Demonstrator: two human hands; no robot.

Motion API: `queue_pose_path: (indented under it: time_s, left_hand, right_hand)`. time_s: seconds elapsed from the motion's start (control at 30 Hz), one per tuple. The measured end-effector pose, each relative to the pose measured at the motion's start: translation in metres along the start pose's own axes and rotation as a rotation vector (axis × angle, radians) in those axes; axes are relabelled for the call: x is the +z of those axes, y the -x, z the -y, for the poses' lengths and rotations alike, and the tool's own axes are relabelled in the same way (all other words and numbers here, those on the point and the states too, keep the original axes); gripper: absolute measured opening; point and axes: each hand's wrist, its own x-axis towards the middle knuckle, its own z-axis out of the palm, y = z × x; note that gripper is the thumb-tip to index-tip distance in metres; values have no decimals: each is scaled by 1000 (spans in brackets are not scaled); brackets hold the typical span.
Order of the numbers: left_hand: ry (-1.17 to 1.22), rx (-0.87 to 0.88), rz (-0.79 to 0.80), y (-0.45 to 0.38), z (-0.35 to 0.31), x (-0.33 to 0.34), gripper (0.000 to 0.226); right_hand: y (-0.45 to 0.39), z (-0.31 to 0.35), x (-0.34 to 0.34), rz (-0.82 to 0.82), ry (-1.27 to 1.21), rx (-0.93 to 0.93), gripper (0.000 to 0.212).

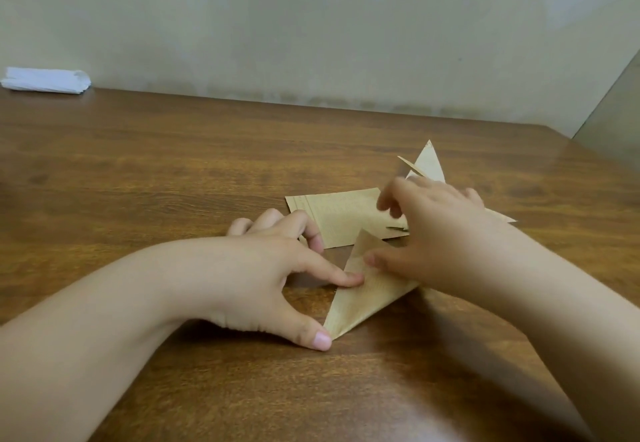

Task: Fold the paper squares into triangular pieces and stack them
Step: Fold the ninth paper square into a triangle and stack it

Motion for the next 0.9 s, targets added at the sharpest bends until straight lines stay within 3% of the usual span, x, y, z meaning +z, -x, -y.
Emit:
queue_pose_path:
  time_s: [0.1,0.27,0.9]
  left_hand:
    - [-16,13,-19,0,1,0,56]
    - [-20,14,-24,0,1,1,57]
    - [-11,9,-13,1,-1,-1,56]
  right_hand:
    - [13,2,3,-135,-51,54,40]
    - [19,0,15,90,-286,164,25]
    - [21,-5,23,52,-336,122,19]
